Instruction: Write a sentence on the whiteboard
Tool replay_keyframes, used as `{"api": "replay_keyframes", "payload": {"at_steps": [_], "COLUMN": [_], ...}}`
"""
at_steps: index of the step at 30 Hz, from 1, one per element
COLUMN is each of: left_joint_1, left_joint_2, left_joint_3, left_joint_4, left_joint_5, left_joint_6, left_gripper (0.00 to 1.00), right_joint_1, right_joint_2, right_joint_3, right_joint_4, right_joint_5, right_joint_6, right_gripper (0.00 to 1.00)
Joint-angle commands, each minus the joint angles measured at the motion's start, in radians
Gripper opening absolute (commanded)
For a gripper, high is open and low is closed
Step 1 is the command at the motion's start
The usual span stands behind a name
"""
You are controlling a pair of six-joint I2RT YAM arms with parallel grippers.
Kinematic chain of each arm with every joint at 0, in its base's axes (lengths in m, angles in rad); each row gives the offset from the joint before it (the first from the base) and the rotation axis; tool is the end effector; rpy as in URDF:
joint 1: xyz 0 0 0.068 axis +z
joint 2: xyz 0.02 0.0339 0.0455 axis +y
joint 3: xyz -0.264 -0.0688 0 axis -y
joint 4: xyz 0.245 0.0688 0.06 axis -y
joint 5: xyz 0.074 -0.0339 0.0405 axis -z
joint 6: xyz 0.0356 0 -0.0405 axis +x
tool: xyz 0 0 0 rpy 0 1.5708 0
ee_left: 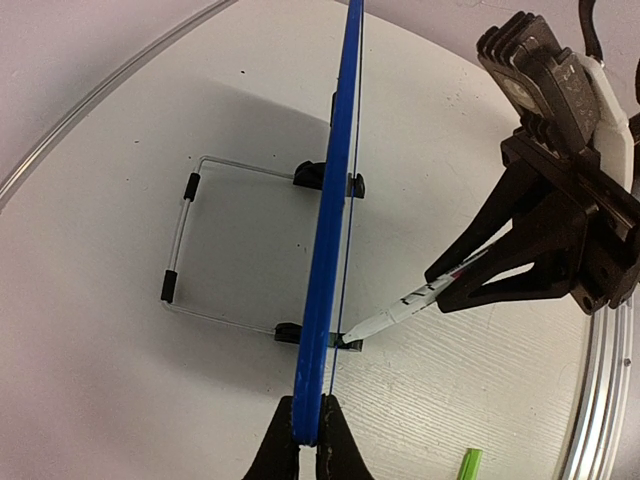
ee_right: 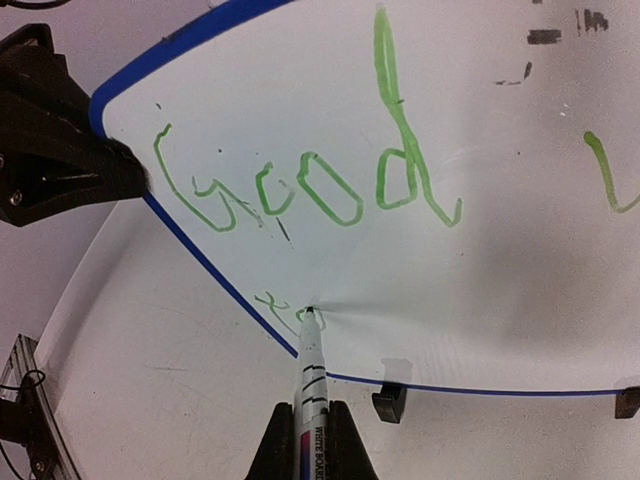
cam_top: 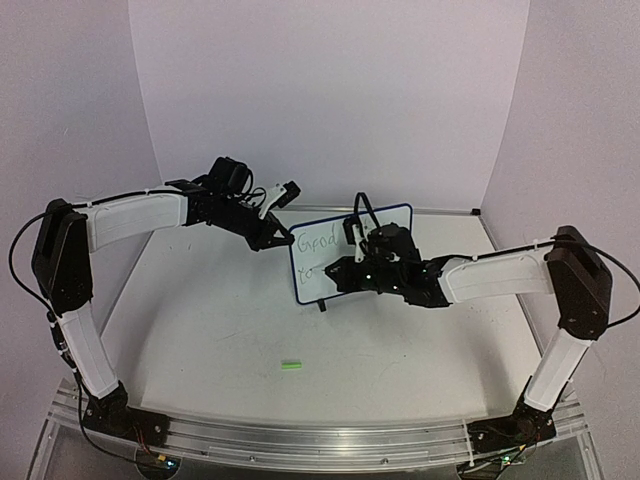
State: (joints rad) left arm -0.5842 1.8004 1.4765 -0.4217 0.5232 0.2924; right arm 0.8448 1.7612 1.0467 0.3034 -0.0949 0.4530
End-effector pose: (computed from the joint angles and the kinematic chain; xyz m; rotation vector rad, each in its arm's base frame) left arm 0.3309 -0.2401 0.2784 1.2168 1.9627 -0.7535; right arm 0.2595 0.2974 0.2138 -0.4733 2.0492 0.9115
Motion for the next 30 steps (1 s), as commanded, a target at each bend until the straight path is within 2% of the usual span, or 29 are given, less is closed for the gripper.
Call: {"api": "replay_keyframes", "payload": {"at_steps": [1, 6, 16, 30], "left_joint_1": [0.006, 0.006, 0.006, 0.006], "left_joint_2": [-0.023, -0.024, -0.024, -0.019], "left_joint_3": [-0.016, -0.016, -0.017, -0.019], "left_joint_4": [-0.022, -0.022, -0.022, -0.021], "left_joint_5": [-0.083, -0.083, -0.085, -0.084], "left_joint_6": [0.057, 0.058, 0.058, 0.058], "left_gripper": [0.00, 0.00, 0.00, 0.00], "right_joint_1": [-0.005, -0.005, -0.007, -0.023], "right_joint_2": [0.017, 0.002, -0.158, -0.074], "right_joint_3": [0.044, 0.033, -0.102, -0.029], "right_joint_4": [0.031, 0.033, 0.009, 0.006], "right_joint_5": [-0.008, -0.006, 0.052, 0.058], "right_joint_6": [-0.002, 0.001, 0.013, 0.007], "right_gripper": [0.00, 0.00, 0.00, 0.00]}}
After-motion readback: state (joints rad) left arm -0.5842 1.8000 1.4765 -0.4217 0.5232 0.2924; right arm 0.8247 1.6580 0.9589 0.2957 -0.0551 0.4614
